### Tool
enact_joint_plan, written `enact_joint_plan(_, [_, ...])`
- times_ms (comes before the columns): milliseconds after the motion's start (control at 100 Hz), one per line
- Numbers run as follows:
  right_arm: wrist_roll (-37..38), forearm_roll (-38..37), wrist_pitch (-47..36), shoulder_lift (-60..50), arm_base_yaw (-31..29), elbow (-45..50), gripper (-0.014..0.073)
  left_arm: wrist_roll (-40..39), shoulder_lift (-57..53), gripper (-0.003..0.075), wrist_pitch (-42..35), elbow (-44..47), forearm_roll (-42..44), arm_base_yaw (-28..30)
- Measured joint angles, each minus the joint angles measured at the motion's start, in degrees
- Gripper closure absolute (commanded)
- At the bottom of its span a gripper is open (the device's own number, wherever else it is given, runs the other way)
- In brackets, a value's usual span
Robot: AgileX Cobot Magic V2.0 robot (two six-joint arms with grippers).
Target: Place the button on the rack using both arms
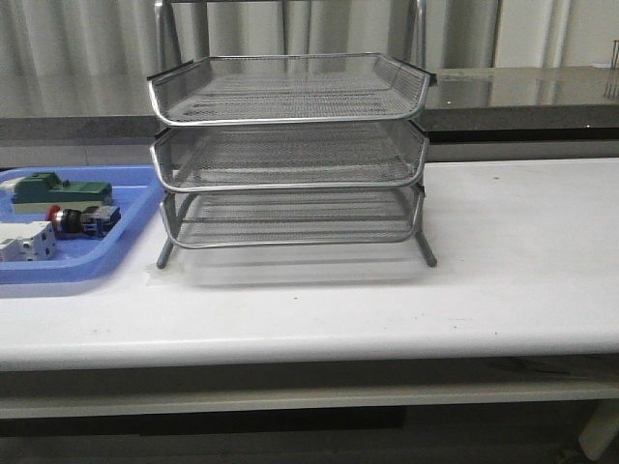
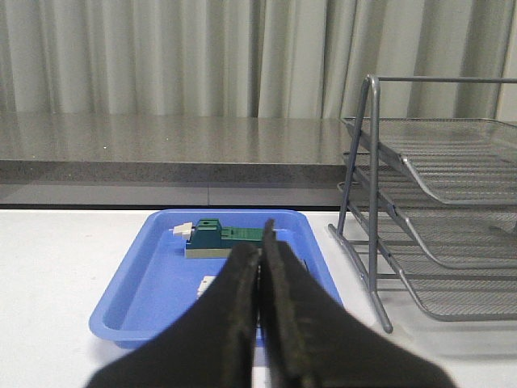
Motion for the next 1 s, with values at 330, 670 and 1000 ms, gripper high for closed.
enact_joint_plan(330, [0.00,0.00,0.00,0.00,0.00,0.00,0.0660,0.00,0.00,0.0716,0.00,0.00,0.00,0.00])
enact_joint_plan(670, [0.00,0.00,0.00,0.00,0.00,0.00,0.0660,0.00,0.00,0.0716,0.00,0.00,0.00,0.00])
enact_joint_plan(1000, [0.00,0.95,-0.88,0.00,0.00,0.00,0.0660,0.00,0.00,0.0716,0.00,0.00,0.00,0.00])
